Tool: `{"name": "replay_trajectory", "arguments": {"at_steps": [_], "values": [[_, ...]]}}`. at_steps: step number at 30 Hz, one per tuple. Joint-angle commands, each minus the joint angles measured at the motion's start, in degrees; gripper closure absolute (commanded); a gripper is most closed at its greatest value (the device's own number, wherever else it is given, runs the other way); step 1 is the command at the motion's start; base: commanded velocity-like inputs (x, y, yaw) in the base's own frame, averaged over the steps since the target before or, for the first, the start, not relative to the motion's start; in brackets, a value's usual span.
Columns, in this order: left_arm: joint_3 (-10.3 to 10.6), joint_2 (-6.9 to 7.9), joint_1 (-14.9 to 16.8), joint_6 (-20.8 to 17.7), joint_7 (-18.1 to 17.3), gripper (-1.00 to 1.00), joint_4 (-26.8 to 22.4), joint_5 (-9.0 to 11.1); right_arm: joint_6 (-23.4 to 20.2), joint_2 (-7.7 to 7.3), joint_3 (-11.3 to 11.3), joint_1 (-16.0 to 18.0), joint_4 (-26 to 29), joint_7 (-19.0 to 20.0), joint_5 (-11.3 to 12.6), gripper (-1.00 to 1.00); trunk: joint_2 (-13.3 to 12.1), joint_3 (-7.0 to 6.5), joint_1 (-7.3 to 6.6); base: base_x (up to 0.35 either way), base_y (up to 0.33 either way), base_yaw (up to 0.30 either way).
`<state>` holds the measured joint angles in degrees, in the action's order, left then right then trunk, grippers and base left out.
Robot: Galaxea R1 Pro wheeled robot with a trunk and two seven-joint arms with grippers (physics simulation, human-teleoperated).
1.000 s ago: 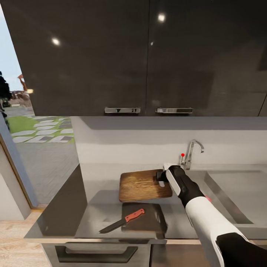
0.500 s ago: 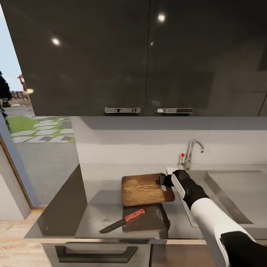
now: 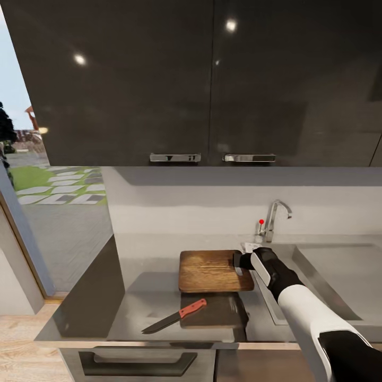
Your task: In the kitchen, take the Vidalia onion out of the sink, dice it on the chopping board with the paring knife, put the diced onion into the bowl on the countertop, then place both the paring knife and the chopping board into the sink.
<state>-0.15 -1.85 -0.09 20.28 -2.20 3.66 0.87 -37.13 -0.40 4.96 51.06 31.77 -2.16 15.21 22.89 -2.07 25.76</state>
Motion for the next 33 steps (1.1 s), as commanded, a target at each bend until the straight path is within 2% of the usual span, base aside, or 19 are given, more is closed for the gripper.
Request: {"name": "replay_trajectory", "arguments": {"at_steps": [1, 14, 33], "values": [[0.0, 0.0, 0.0, 0.3, -0.2, -1.0, 0.1, 0.1, -0.1, 0.0, 0.2, 0.0, 0.0, -0.2, 0.4, 1.0, 0.0, 0.0, 0.02, 0.0, 0.0, 0.0], [0.0, 0.0, 0.0, 0.3, -0.2, -1.0, 0.1, 0.2, 4.0, 0.21, 0.0, 0.0, -1.8, -0.3, 0.4, 1.0, 0.0, 0.0, 0.02, 0.016, 0.0, 0.0], [0.0, 0.02, 0.0, 0.3, -0.2, -1.0, 0.1, 0.2, 5.2, 0.26, 0.2, 0.0, -2.2, -0.6, 0.3, 1.0, 0.0, 0.04, 0.02, 0.001, 0.0, 0.0]]}}
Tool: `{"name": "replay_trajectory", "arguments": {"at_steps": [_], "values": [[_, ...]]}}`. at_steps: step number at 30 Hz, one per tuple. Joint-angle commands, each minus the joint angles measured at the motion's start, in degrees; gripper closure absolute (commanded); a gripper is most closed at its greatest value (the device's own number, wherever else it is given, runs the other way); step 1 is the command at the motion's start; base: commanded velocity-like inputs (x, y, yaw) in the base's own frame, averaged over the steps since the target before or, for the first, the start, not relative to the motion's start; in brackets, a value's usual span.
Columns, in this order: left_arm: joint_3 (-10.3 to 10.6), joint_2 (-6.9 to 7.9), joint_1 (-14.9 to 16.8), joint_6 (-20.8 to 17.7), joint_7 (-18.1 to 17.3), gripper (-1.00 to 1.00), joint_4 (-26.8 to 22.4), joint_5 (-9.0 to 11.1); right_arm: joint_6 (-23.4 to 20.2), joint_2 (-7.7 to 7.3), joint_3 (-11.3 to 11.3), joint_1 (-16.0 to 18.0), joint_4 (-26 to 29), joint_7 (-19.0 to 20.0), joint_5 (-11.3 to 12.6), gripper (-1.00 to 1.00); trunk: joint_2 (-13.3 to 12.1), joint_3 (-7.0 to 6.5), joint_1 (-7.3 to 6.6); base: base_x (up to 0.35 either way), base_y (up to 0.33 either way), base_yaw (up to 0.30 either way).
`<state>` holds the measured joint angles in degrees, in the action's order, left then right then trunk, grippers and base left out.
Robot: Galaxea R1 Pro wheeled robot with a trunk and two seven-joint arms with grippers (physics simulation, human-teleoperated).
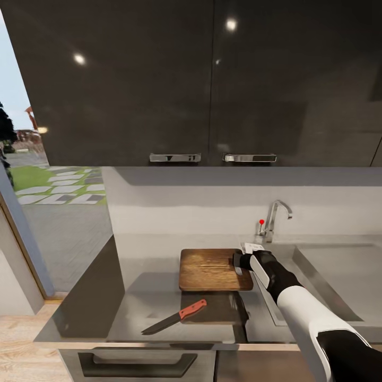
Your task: In the kitchen, take the Vidalia onion out of the sink, dice it on the chopping board with the paring knife, put the diced onion into the bowl on the countertop, then place both the paring knife and the chopping board into the sink.
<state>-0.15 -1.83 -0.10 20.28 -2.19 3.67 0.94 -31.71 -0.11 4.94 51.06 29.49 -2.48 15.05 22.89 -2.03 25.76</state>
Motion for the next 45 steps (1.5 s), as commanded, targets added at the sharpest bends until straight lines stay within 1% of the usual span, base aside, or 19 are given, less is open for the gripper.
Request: {"name": "replay_trajectory", "arguments": {"at_steps": [1, 18, 26, 45], "values": [[0.0, 0.03, 0.0, 0.3, -0.2, -1.0, 0.1, 0.1, -0.2, -0.02, 0.2, 0.0, 0.1, -0.3, 0.5, 1.0, 0.0, 0.04, 0.02, 0.0, 0.0, 0.0], [0.0, 0.07, 0.0, 0.3, -0.2, -1.0, 0.1, 0.1, -0.2, -0.24, 0.2, 0.0, 0.1, -0.2, 0.5, 1.0, 0.0, 1.03, 0.02, 0.001, 0.001, 0.0], [0.0, 0.03, 0.0, 0.3, -0.2, -1.0, 0.1, 0.1, -0.2, -0.23, 0.2, 0.0, 0.1, -0.2, 0.4, 1.0, 0.0, 1.51, 0.02, 0.109, 0.089, 0.0], [0.0, 0.0, 0.0, 0.3, -0.2, -1.0, 0.1, 0.1, -0.2, -0.6, 0.2, 0.0, -0.3, -0.2, 0.3, 1.0, 0.0, 2.64, 0.02, 0.003, 0.003, 0.0]]}}
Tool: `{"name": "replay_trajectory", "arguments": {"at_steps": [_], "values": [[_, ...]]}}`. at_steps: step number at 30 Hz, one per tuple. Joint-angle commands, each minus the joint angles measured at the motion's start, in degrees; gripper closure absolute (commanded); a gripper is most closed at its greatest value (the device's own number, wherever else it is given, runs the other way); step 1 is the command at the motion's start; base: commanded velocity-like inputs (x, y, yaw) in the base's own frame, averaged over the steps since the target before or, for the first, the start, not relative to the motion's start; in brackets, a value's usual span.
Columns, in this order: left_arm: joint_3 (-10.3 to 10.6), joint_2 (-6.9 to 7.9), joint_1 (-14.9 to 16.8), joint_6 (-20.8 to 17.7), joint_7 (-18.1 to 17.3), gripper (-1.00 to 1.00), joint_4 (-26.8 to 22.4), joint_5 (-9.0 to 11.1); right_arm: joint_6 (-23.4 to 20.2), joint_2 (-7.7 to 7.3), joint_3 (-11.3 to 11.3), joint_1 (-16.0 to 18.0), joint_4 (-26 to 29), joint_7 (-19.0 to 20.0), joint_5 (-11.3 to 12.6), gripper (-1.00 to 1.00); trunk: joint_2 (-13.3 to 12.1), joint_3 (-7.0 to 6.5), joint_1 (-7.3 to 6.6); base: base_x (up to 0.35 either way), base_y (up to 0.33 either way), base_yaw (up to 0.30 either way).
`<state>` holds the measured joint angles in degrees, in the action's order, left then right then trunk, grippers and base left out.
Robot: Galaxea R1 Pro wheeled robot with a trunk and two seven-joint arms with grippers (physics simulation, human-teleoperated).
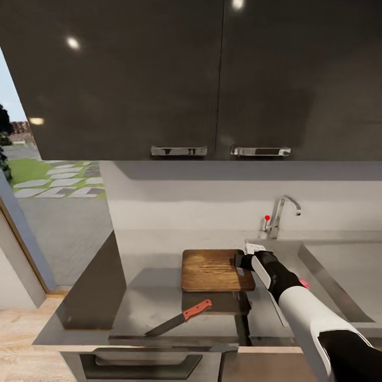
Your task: In the kitchen, take the Vidalia onion out of the sink, dice it on the chopping board with the paring knife, put the diced onion into the bowl on the countertop, then place both the paring knife and the chopping board into the sink.
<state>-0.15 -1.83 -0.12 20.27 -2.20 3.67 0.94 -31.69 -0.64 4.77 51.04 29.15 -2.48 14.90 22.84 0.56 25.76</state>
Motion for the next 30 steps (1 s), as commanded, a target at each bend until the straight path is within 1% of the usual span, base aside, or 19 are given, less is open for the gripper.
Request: {"name": "replay_trajectory", "arguments": {"at_steps": [1, 10, 30], "values": [[0.0, 0.01, 0.0, 0.3, -0.2, -1.0, 0.1, 0.1, -0.2, -0.07, 0.4, 0.0, 0.0, -0.2, 0.5, 1.0, 0.1, 0.12, 0.03, 0.0, 0.0, 0.0], [0.0, -0.01, 0.0, 0.3, -0.2, -1.0, 0.1, 0.1, -0.3, -0.07, 0.4, 0.0, -1.7, -0.3, 0.5, 1.0, 0.1, 0.47, 0.03, 0.0, 0.0, 0.0], [0.0, 0.0, 0.0, 0.3, -0.2, -1.0, 0.1, 0.1, -0.3, -0.07, 0.4, 0.0, -1.8, -0.3, 0.6, 1.0, 0.1, 0.48, 0.03, 0.0, 0.0, 0.0]]}}
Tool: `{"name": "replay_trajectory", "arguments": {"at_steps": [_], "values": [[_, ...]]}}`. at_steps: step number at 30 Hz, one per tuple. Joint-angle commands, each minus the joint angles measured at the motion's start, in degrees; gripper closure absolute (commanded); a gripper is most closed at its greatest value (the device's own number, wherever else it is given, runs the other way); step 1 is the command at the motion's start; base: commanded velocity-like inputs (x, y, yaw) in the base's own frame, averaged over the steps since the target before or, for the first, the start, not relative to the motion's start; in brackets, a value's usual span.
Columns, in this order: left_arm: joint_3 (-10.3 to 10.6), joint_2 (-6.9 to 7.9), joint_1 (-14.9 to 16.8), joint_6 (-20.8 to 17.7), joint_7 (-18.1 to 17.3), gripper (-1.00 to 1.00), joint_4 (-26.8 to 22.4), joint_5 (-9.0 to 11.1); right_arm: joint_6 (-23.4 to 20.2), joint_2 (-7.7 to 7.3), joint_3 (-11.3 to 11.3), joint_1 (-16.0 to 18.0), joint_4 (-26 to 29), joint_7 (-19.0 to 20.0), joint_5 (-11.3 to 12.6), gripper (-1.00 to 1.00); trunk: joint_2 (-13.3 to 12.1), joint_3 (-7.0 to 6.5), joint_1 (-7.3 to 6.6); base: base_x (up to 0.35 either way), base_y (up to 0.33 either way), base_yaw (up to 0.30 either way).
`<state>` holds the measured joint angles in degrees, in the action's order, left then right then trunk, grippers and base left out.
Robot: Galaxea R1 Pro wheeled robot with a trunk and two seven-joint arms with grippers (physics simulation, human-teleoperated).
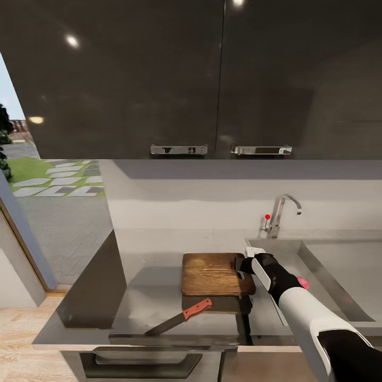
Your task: In the kitchen, take the Vidalia onion out of the sink, dice it on the chopping board with the paring knife, put the diced onion into the bowl on the countertop, then place both the paring knife and the chopping board into the sink.
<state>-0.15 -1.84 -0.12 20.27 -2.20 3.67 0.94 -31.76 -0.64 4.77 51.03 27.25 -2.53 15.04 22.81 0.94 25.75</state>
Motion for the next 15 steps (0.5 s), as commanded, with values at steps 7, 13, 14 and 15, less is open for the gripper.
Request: {"name": "replay_trajectory", "arguments": {"at_steps": [7, 13, 14, 15], "values": [[0.0, -0.01, 0.1, 0.3, -0.2, -1.0, 0.1, 0.1, -0.2, -0.13, 0.4, 0.0, 0.1, -0.2, 0.4, 1.0, 0.1, 0.1, 0.03, 0.0, 0.0, 0.0], [0.0, -0.01, 0.0, 0.3, -0.2, -1.0, 0.1, 0.1, -0.2, -0.15, 0.4, 0.0, 0.1, -0.2, 0.4, 1.0, 0.1, 0.1, 0.03, 0.0, 0.0, 0.0], [0.0, -0.01, 0.0, 0.3, -0.2, -1.0, 0.1, 0.1, -0.2, -0.15, 0.4, 0.0, 0.1, -0.2, 0.4, 1.0, 0.1, 0.1, 0.03, 0.0, 0.0, 0.0], [0.0, -0.01, 0.0, 0.3, -0.2, -1.0, 0.1, 0.1, -0.2, -0.15, 0.4, 0.0, 0.1, -0.2, 0.4, 1.0, 0.1, 0.1, 0.03, 0.0, 0.0, 0.0]]}}
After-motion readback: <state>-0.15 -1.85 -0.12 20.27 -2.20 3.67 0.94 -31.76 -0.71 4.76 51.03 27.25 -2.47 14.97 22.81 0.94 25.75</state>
